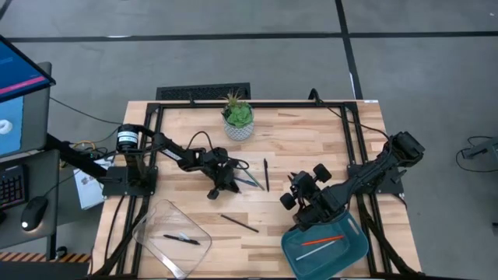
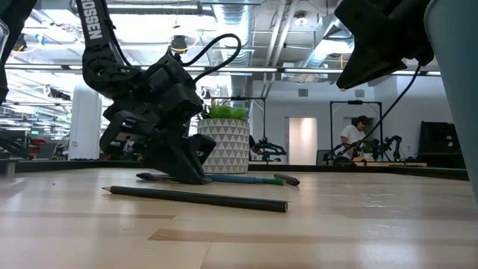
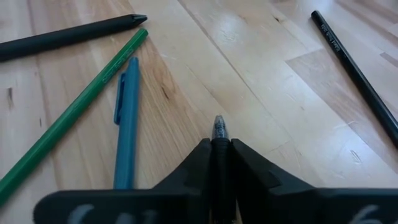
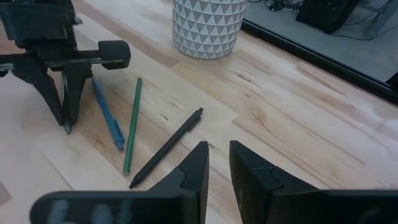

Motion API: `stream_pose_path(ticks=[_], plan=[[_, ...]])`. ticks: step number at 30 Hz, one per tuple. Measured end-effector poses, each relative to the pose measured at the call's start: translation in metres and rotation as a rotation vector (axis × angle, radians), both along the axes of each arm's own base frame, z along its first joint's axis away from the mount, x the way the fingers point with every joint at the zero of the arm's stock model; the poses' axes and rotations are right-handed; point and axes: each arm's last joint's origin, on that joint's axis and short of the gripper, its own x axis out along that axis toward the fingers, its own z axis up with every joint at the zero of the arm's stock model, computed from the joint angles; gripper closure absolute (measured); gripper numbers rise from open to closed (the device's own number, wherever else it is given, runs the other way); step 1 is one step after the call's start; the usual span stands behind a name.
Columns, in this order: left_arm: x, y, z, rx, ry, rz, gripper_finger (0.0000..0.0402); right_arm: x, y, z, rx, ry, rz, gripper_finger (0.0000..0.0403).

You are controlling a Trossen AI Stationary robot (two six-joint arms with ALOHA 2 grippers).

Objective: Sort pens & pencils
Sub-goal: Put the left black pen into the transparent bin

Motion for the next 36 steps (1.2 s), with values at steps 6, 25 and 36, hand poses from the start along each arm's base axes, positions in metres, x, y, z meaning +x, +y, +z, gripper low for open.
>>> stream_pose_path(ticks=[6, 25, 36], plan=[[0.0001, 0.0001, 0.0001, -0.001, -0.003, 0.005, 0.0370, 0.0000, 0.0000, 0.0000, 0.000, 0.000, 0.000, 0.0316], [0.0004, 0.0000, 0.0001, 0.009, -0.021, -0.003, 0.0371, 0.0000, -0.0001, 0.0000, -0.001, 0.000, 0.000, 0.0316], [0.0005, 0.0000, 0.0001, 0.009, -0.021, -0.003, 0.0371, 0.0001, -0.0001, 0.0001, -0.003, -0.001, 0.000, 0.0316]])
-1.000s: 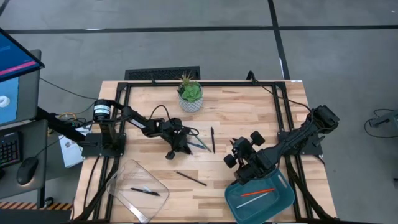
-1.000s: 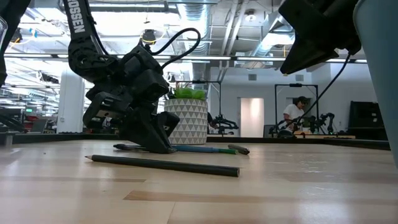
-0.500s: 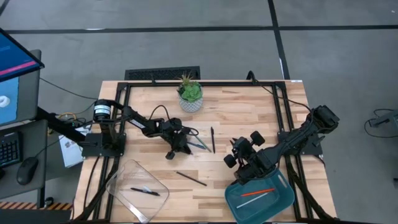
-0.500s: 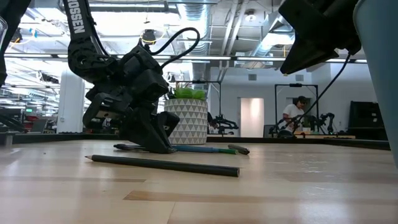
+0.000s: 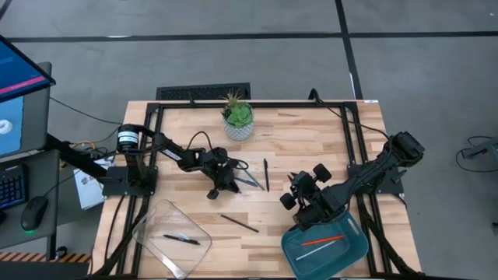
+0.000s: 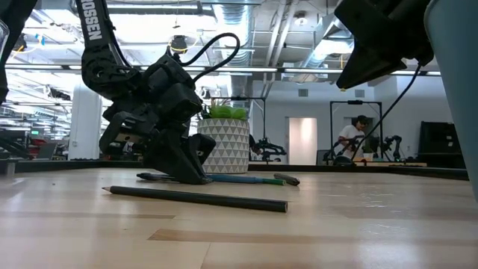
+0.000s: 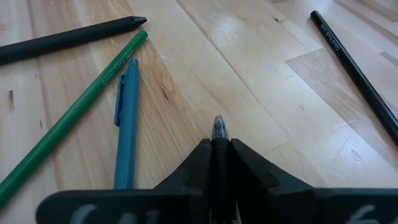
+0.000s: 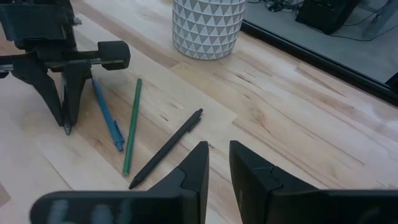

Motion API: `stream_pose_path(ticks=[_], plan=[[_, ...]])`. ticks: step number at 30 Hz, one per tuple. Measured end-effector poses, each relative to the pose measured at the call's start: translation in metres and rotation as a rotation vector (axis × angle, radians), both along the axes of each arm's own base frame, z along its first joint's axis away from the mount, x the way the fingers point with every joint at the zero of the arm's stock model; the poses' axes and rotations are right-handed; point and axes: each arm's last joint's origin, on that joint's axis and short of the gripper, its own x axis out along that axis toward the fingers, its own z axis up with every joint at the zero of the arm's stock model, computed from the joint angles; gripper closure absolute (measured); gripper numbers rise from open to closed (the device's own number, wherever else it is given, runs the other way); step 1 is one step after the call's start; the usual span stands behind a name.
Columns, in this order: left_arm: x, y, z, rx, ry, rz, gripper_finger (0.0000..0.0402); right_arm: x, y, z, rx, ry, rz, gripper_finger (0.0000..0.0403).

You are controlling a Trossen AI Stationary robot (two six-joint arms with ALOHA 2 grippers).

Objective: Sort pens & pencils
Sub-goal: Put the left black pen into the transparent bin

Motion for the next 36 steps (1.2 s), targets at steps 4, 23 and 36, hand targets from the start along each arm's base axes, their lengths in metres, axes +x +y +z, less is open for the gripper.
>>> stream_pose_path(ticks=[4, 23, 36], plan=[[0.0000, 0.0000, 0.0000, 0.000, 0.000, 0.000, 0.0367, 0.0000, 0.0000, 0.0000, 0.000, 0.000, 0.000, 0.0316], [0.0021, -0.0002, 0.0013, -0.003, -0.052, -0.019, 0.0372, 0.0002, -0.0004, 0.0000, 0.000, 0.001, -0.001, 0.0316], [0.0052, -0.0004, 0.0074, -0.031, -0.092, -0.025, 0.0373, -0.0003, -0.0008, 0.0000, -0.005, 0.007, -0.001, 0.0316]])
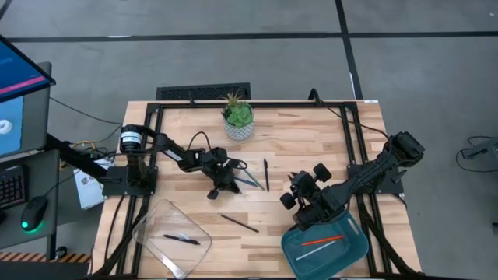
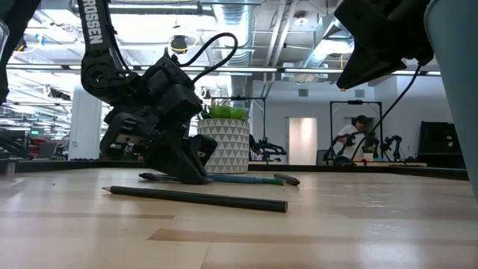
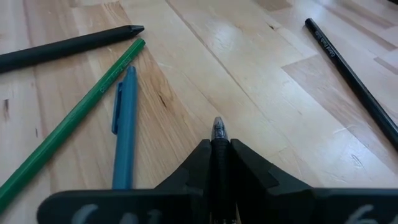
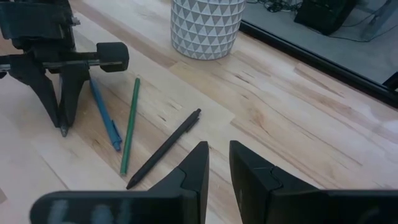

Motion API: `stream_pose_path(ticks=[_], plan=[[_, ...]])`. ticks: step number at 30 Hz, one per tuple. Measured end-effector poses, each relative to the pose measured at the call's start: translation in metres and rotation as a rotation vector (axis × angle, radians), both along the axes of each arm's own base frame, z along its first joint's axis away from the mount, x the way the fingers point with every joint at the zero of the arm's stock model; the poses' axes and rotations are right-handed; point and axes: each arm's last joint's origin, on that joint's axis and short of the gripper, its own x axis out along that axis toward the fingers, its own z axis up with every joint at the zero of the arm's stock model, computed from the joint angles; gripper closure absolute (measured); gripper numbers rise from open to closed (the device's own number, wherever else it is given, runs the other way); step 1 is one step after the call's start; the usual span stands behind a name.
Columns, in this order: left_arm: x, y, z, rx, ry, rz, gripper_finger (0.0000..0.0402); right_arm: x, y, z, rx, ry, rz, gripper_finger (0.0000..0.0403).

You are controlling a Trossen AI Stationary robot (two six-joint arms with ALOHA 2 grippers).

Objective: Sort pens & pencils
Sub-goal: Put the left black pen into the transparent bin

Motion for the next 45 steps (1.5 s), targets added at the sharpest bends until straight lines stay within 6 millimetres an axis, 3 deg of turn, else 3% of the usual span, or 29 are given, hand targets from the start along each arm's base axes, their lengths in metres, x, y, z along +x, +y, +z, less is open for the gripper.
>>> stream_pose_path(ticks=[10, 18, 32, 37, 45], plan=[[-0.002, -0.001, 0.038, 0.042, -0.048, -0.014, 0.0376, 0.000, 0.000, 0.000, 0.002, -0.003, 0.000, 0.0316], [-0.005, -0.003, 0.084, 0.095, -0.074, -0.044, 0.0376, 0.000, 0.000, 0.000, 0.002, -0.003, 0.000, 0.0316], [-0.032, -0.044, 0.184, 0.098, -0.113, -0.180, 0.0376, 0.001, 0.000, 0.000, 0.004, -0.006, -0.001, 0.0316], [-0.048, -0.065, 0.195, 0.115, -0.060, -0.152, 0.0376, 0.001, 0.000, 0.000, 0.004, -0.007, -0.002, 0.0316], [-0.063, -0.101, 0.193, 0.083, 0.063, -0.136, 0.0376, 0.003, -0.002, 0.000, 0.012, -0.019, -0.014, 0.0316]])
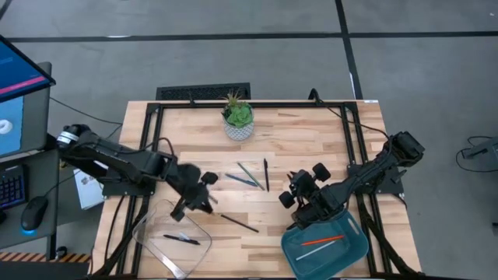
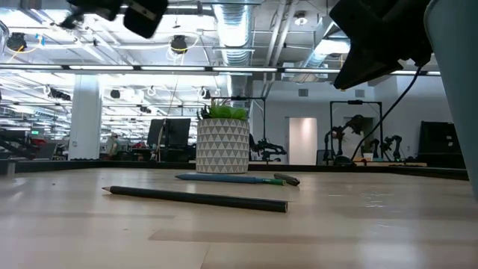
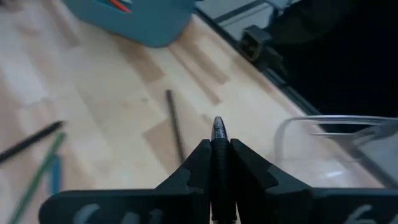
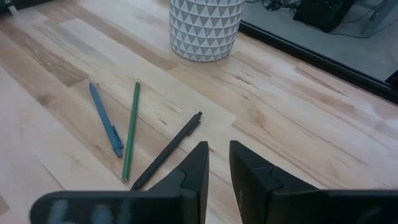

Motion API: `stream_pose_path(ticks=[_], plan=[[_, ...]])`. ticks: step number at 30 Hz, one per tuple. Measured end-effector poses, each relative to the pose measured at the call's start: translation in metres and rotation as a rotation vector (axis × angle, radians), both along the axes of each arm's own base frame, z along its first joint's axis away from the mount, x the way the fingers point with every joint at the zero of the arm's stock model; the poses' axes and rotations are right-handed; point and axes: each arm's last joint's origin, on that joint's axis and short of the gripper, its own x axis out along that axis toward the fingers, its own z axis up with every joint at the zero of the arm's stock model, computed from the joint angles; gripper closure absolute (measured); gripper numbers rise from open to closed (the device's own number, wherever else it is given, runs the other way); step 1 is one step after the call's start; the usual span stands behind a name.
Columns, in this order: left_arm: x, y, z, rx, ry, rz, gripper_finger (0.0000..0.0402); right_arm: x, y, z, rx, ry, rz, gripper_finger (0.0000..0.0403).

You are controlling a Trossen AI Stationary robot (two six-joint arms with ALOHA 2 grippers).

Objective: Sort pens & pencils
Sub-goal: Put the left black pen into the transparent bin

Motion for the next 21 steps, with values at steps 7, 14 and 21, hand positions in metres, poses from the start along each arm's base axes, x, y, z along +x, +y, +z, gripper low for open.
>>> stream_pose_path(ticks=[7, 14, 21], plan=[[-0.012, -0.033, 0.000, -0.006, 0.031, 0.007, 0.0376, 0.001, 0.001, 0.000, 0.006, -0.010, 0.000, 0.0316], [-0.035, -0.068, -0.004, -0.016, 0.080, 0.012, 0.0376, 0.001, 0.001, 0.000, 0.011, -0.018, 0.001, 0.0316], [-0.056, -0.088, -0.021, -0.006, 0.123, 0.109, 0.0376, 0.002, 0.001, 0.000, 0.012, -0.019, 0.001, 0.0316]])
